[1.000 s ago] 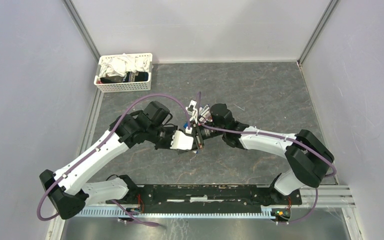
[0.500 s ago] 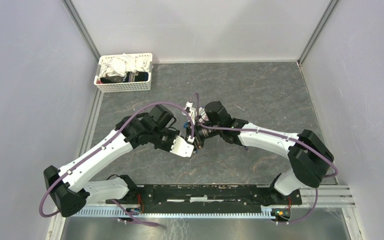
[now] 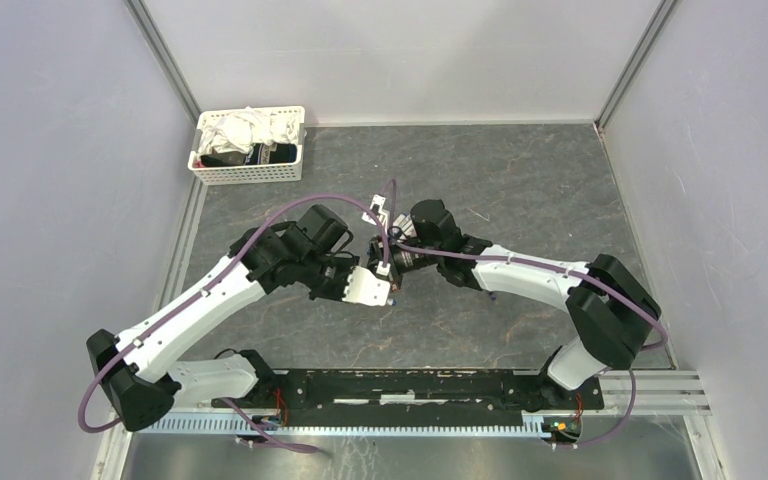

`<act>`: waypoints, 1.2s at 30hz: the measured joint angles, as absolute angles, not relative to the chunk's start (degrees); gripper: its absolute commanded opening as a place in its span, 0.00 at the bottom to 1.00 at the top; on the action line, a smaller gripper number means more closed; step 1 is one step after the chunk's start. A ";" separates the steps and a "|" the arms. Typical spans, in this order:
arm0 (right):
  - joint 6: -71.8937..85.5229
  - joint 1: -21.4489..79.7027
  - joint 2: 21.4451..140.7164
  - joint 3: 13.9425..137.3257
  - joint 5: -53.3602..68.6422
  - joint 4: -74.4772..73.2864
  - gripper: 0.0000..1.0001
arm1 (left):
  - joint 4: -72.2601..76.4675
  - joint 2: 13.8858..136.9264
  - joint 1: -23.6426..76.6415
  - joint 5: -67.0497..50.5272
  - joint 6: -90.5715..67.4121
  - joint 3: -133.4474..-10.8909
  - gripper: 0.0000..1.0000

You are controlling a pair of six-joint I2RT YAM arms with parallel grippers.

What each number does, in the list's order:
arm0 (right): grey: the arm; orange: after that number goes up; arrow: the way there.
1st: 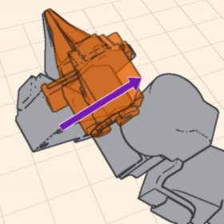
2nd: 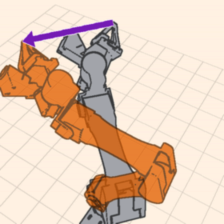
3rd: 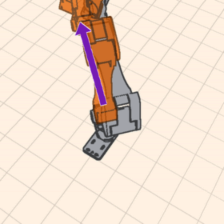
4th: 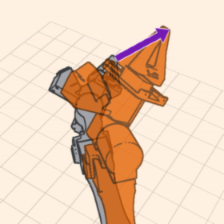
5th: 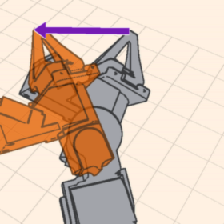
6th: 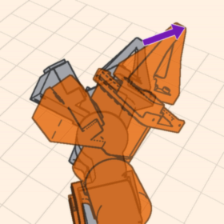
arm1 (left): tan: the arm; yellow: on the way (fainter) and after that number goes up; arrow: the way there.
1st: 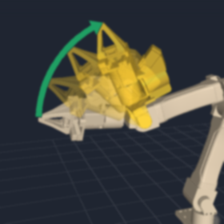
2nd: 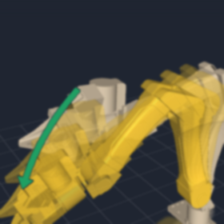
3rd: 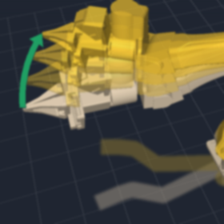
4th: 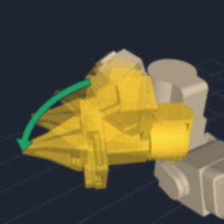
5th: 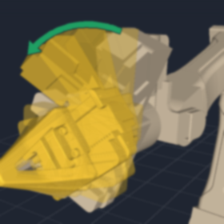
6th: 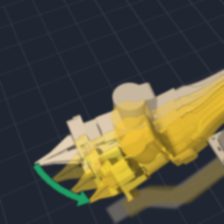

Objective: Open the pen caps
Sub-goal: Open the pen cap from the pen.

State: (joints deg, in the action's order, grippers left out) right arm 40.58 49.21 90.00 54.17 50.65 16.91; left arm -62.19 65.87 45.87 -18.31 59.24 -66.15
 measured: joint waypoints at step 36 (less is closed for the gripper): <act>32.47 49.52 90.72 58.72 49.91 3.90 0.00 | -65.23 66.67 49.36 -11.09 63.13 -65.45 0.38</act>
State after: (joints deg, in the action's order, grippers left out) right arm 32.47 49.52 90.72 58.72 49.91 3.90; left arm -65.23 66.67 49.36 -11.09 63.13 -65.45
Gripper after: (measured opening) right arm 0.084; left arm 0.352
